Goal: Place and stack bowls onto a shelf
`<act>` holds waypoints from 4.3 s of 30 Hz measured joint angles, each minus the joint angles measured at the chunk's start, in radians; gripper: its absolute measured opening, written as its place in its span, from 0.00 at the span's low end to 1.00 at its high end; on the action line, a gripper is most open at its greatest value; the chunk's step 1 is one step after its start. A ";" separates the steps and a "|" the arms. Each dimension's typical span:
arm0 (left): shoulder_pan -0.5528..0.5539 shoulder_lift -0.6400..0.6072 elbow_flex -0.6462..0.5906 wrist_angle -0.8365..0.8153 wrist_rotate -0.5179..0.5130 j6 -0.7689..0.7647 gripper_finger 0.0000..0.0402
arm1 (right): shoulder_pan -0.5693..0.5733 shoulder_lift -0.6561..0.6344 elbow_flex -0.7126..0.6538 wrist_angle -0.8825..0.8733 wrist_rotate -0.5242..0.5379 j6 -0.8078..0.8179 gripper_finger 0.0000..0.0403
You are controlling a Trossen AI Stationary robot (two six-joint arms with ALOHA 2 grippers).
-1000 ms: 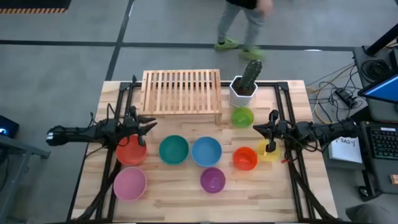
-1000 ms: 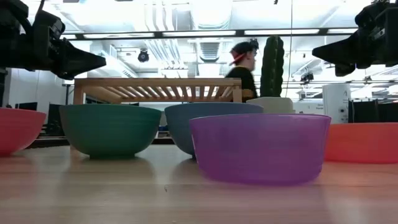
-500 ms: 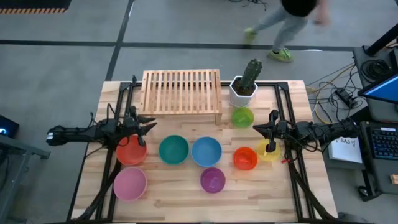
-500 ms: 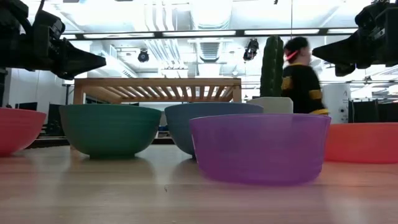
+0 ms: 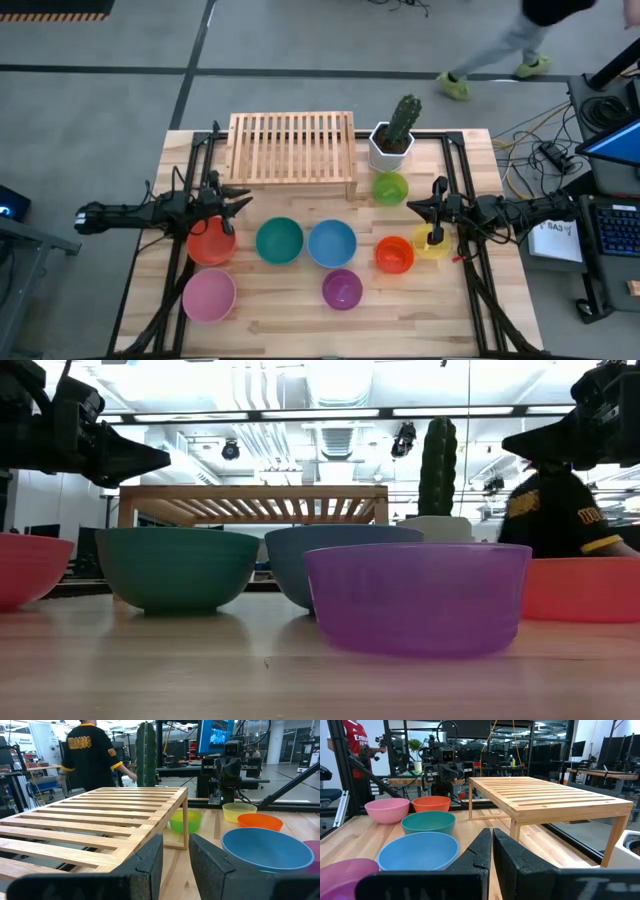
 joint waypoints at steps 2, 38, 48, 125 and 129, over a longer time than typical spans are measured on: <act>0.000 0.000 0.000 0.000 0.000 0.000 0.19 | 0.000 0.000 0.000 0.000 0.000 0.000 0.02; 0.000 0.000 0.000 0.000 0.000 0.000 0.19 | 0.000 0.001 0.000 0.110 0.000 0.003 0.02; -0.001 0.001 0.000 0.198 0.019 -0.539 0.19 | 0.000 0.095 0.000 0.369 -0.002 0.196 0.02; -0.007 0.378 0.473 -0.287 0.359 -0.081 0.19 | 0.148 1.824 1.580 -0.716 0.005 0.054 0.02; -0.007 0.378 0.473 -0.279 0.359 -0.081 0.19 | 0.146 1.824 1.580 -0.713 0.006 0.118 0.03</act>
